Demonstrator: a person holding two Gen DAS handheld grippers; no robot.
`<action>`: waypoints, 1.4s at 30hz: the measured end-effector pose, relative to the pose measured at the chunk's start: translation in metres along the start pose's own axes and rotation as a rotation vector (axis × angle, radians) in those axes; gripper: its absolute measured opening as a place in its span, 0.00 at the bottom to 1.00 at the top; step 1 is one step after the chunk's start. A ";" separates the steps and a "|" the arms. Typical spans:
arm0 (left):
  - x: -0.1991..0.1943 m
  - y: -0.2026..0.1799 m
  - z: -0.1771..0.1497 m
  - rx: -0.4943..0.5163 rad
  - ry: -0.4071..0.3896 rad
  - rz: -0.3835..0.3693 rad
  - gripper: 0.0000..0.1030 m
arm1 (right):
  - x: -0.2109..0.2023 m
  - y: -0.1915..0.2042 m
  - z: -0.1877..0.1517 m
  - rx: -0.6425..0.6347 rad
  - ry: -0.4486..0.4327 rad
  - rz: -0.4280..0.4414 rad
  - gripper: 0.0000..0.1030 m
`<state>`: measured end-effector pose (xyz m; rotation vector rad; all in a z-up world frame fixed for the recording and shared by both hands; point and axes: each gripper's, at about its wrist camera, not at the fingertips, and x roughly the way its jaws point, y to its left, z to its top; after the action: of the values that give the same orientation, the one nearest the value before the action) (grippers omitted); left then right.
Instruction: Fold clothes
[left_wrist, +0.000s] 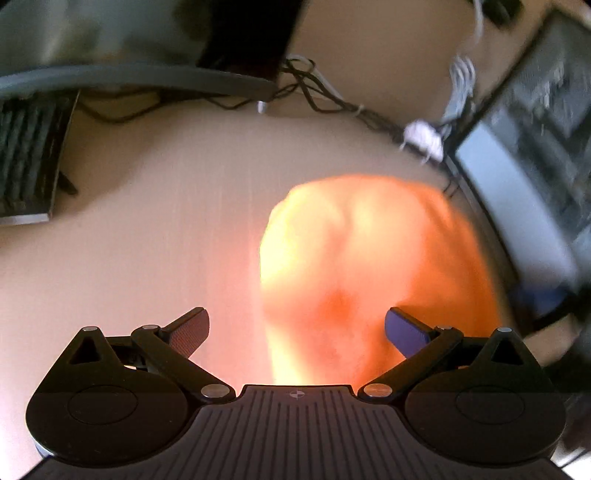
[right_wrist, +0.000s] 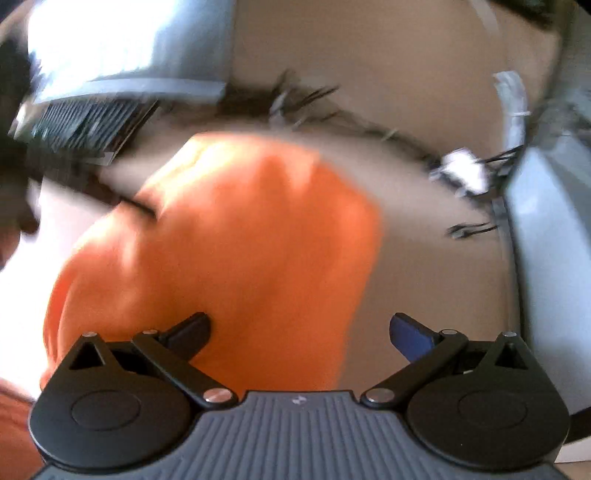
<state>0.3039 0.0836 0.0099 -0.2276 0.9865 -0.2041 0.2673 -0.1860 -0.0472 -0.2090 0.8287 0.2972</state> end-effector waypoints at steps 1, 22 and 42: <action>0.002 -0.005 -0.002 0.034 -0.002 0.023 1.00 | -0.006 -0.011 0.005 0.044 -0.023 -0.015 1.00; -0.048 0.068 -0.052 -0.109 -0.025 0.271 1.00 | 0.062 0.066 0.026 0.177 0.092 0.277 0.66; -0.107 0.176 0.014 -0.248 -0.308 -0.130 1.00 | 0.060 0.179 0.088 -0.110 -0.100 0.311 0.80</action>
<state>0.2702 0.2825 0.0529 -0.5355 0.6892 -0.1590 0.3060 0.0186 -0.0459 -0.1654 0.7453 0.6416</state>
